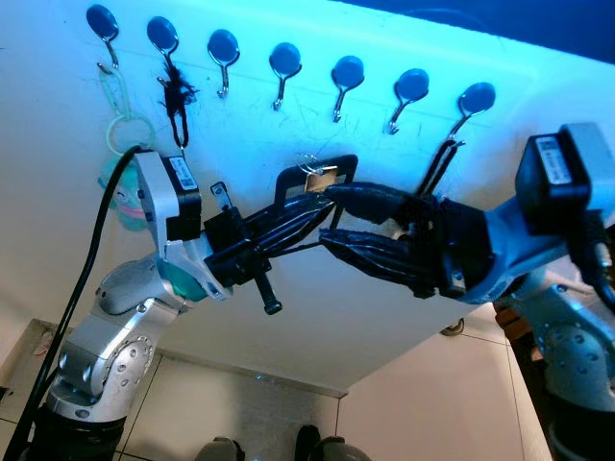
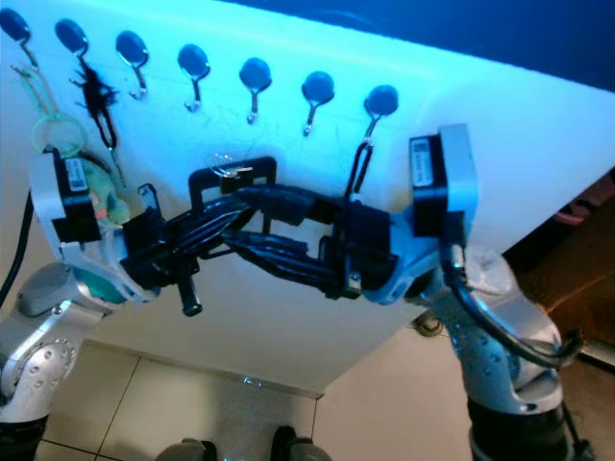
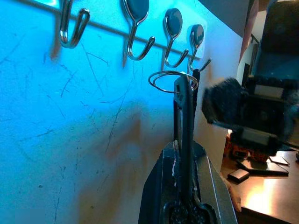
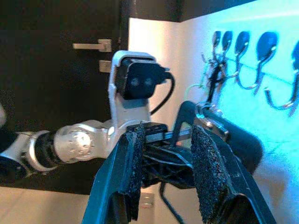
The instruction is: Hang keys on a hook
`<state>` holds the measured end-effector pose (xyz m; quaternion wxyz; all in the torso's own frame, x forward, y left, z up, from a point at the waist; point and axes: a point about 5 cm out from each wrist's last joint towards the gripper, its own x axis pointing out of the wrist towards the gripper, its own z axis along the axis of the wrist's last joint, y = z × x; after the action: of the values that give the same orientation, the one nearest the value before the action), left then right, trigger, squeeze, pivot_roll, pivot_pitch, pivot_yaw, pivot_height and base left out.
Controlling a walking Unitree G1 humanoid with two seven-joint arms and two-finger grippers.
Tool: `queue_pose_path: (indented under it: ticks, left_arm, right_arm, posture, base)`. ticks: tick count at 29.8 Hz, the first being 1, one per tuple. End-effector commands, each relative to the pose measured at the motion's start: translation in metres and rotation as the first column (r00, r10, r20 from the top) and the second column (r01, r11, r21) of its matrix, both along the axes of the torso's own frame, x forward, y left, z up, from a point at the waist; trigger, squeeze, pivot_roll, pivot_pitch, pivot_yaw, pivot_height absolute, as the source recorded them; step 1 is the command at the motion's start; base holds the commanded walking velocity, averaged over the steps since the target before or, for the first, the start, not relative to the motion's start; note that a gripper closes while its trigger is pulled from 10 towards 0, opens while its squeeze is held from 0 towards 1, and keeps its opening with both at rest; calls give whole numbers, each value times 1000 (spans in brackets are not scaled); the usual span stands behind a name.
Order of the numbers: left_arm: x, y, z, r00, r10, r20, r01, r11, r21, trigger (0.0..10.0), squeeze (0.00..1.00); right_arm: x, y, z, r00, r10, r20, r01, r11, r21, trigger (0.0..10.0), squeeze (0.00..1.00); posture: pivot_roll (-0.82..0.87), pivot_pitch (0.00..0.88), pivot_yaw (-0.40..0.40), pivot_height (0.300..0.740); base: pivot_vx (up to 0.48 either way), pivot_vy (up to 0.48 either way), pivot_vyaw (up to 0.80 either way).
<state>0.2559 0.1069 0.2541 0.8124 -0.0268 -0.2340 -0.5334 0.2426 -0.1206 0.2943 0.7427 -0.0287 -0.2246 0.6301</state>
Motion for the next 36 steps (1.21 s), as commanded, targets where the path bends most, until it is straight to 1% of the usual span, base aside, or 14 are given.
queue_pose_path:
  ticks: [1, 5, 12, 17, 19, 22, 23, 25, 26, 29, 30, 31, 32, 36]
  left_arm:
    - [0, -3, -1, 1000, -13, -5, 14, 1000, 10, 10000, 0]
    - [0, -3, -1, 1000, -15, -5, 15, 1000, 11, 10000, 0]
    - [2, -3, 0, 1000, -8, 4, 8, 1000, 16, 10000, 0]
    - [4, -5, 4, 999, 22, 31, -23, 999, 37, 10000, 0]
    - [6, -6, 7, 998, 32, 46, -34, 999, 43, 10000, 0]
    - [6, -6, 8, 998, 35, 52, -37, 998, 45, 10000, 0]
    - [6, -6, 8, 998, 35, 52, -37, 998, 45, 10000, 0]
    - [7, -5, 7, 998, 36, 52, -39, 998, 47, 10000, 0]
    - [7, -5, 7, 998, 37, 51, -40, 998, 48, 10000, 0]
    - [7, -6, 6, 998, 38, 50, -40, 998, 48, 10000, 0]
    - [7, -6, 6, 998, 39, 50, -42, 998, 49, 10000, 0]
    - [7, -6, 6, 998, 41, 49, -43, 998, 50, 10000, 0]
    - [7, -6, 6, 998, 41, 49, -43, 998, 50, 10000, 0]
    - [6, -6, 6, 998, 42, 50, -45, 998, 51, 10000, 0]
  right_arm:
    - [-1, -3, 3, 999, -22, 25, 22, 1000, -4, 10000, 0]
    - [2, -4, 6, 997, -57, 46, 57, 998, 10, 10000, 0]
    - [2, -1, 5, 998, -51, 47, 51, 999, 13, 10000, 0]
    - [3, -1, 6, 997, -56, 50, 55, 998, 18, 10000, 0]
    - [3, 0, 8, 997, -50, 55, 48, 998, 31, 10000, 0]
    - [-2, -1, 12, 999, 9, 51, -12, 998, 68, 10000, 0]
    - [-2, -1, 12, 999, 9, 51, -12, 998, 68, 10000, 0]
    - [-6, -1, 13, 998, 44, 48, -47, 996, 75, 10000, 0]
    - [-8, -2, 12, 997, 59, 44, -62, 996, 63, 6706, 0]
    - [-8, -2, 11, 997, 67, 41, -69, 996, 54, 6706, 0]
    - [-8, -1, 7, 997, 66, 35, -67, 997, 28, 1373, 0]
    - [-7, 0, 4, 998, 63, 29, -63, 998, 4, 0, 0]
    - [-7, 0, 4, 998, 63, 29, -63, 998, 4, 0, 0]
    - [-3, 2, -2, 999, 34, 25, -33, 999, -43, 0, 0]
  posture:
    - [120, 89, -16, 740]
    - [113, 92, -13, 740]
    - [112, 92, -16, 740]
    - [114, 92, -17, 740]
    - [111, 93, -16, 740]
    - [109, 93, -17, 740]
    - [109, 93, -17, 740]
    - [109, 92, -17, 740]
    - [107, 93, -18, 740]
    - [107, 93, -18, 740]
    - [107, 93, -18, 740]
    - [109, 93, -19, 740]
    - [109, 93, -19, 740]
    - [111, 95, -20, 740]
  base:
    - [0, 0, 0]
    - [0, 0, 0]
    - [0, 0, 0]
    - [0, 0, 0]
    - [0, 0, 0]
    - [0, 0, 0]
    - [0, 0, 0]
    - [0, 0, 0]
    - [0, 0, 0]
    - [0, 0, 0]
    - [0, 0, 0]
    - [0, 0, 0]
    - [0, 0, 0]
    - [0, 0, 0]
